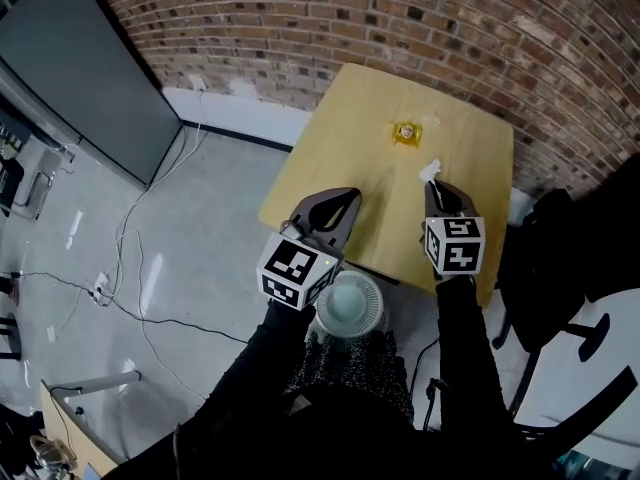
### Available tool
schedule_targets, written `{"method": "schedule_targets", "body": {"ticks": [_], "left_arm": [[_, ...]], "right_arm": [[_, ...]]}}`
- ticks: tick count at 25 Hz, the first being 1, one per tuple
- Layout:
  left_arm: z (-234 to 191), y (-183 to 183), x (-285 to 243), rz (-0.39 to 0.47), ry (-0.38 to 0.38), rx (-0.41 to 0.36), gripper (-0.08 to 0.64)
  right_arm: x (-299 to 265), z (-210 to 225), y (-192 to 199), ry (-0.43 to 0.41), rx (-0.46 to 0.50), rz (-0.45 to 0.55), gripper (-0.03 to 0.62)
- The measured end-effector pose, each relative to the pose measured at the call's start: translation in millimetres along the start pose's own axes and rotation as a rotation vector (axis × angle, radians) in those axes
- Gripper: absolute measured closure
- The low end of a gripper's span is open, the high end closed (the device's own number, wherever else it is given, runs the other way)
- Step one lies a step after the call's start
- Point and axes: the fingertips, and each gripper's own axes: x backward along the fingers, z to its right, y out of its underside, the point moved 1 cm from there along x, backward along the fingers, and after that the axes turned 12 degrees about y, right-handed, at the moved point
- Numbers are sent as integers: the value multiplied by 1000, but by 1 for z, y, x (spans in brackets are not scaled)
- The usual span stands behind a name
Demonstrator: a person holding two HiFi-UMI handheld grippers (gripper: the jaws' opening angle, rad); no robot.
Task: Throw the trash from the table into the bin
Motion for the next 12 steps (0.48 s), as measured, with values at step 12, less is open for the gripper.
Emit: {"method": "schedule_targets", "body": {"ticks": [12], "left_arm": [[18,5,59,30,43,18,560]], "right_arm": [[83,-51,-13,10,-13,89,569]]}}
